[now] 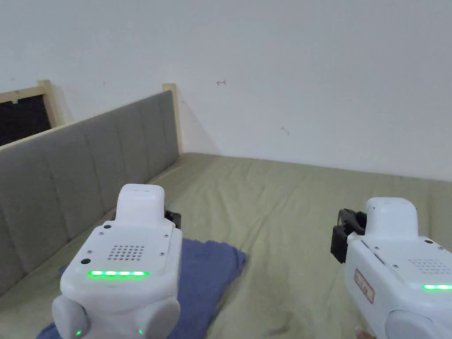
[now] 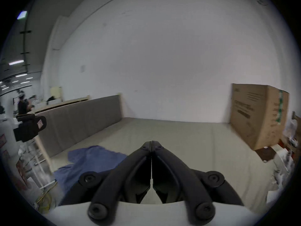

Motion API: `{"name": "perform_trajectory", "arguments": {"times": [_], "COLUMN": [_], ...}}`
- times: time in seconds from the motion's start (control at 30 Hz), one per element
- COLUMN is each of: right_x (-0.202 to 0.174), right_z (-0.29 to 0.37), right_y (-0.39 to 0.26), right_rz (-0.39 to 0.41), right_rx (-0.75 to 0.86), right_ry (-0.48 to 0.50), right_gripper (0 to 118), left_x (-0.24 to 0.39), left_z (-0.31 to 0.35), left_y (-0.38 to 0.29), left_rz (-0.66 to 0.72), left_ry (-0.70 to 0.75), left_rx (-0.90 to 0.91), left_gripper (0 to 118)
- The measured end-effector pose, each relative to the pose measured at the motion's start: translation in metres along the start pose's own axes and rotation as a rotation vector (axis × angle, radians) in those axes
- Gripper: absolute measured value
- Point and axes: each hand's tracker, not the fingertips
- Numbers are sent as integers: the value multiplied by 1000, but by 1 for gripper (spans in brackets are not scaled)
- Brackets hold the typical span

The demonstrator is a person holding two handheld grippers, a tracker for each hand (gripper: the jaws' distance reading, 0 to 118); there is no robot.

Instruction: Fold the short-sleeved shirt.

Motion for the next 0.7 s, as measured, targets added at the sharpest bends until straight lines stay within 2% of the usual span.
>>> {"name": "perform_trajectory", "arguments": {"times": [0.13,0.27,0.4,0.5,0.57,0.67,0.7], "right_x": [-29,-33,-18,0,13,32,38], "right_z": [-12,-19,-24,-31,-35,-41,-43], "right_y": [0,-5,-17,-29,-35,-44,-46], "right_rz": [5,-13,-20,-32,-64,-111,-113], "right_rx": [-20,-59,-109,-165,-200,-248,-262], "right_ry": [92,118,109,63,43,11,-4], "right_gripper": [0,0,0,0,0,0,0], "left_x": [-35,-55,-79,-97,-96,-86,-83], "left_z": [-1,-14,-54,-104,-135,-176,-188], "left_y": [-9,-17,-32,-56,-78,-112,-123], "left_rz": [32,77,179,315,305,244,238], "left_ry": [61,64,15,-152,-153,-168,-171], "left_rx": [-58,-122,-308,-551,-687,-795,-834], "left_gripper": [0,0,0,0,0,2,13]}}
